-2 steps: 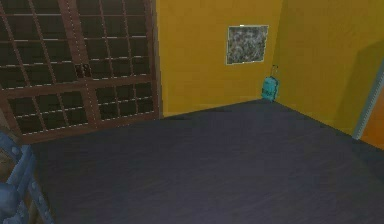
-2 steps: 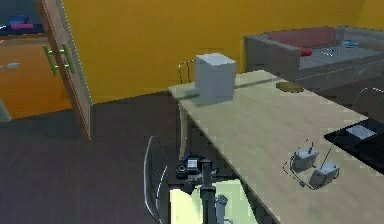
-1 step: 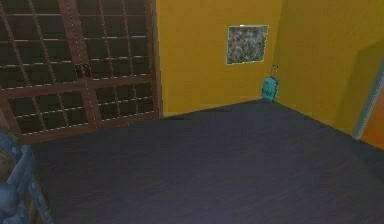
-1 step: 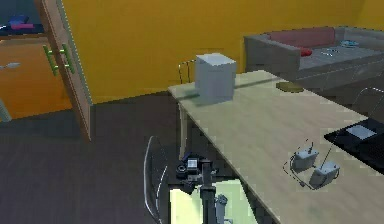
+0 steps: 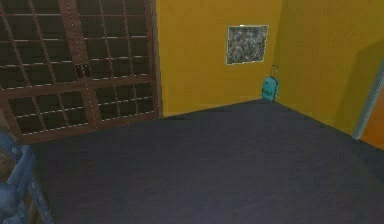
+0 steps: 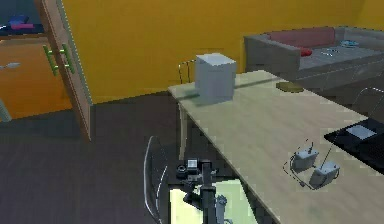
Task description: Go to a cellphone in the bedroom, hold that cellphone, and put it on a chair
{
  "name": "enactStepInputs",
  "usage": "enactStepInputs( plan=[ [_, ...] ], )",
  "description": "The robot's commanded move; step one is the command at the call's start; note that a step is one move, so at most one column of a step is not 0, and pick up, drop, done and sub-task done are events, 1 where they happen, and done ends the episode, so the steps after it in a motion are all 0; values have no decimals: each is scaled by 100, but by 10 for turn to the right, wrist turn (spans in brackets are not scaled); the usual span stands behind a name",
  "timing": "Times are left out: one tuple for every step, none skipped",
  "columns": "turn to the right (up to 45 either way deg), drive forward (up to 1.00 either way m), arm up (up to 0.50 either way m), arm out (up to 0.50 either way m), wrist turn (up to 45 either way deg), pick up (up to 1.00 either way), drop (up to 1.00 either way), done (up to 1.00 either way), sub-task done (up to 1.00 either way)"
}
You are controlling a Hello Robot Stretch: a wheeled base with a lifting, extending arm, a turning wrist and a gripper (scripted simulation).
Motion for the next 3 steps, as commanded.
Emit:
enactStepInputs(
  plan=[
    [0,0,10,0,0,0,0,0,0],
    [0,0,0,-8,0,0,0,0,0],
    [0,0,0,0,0,0,0,100,0]
  ],
)
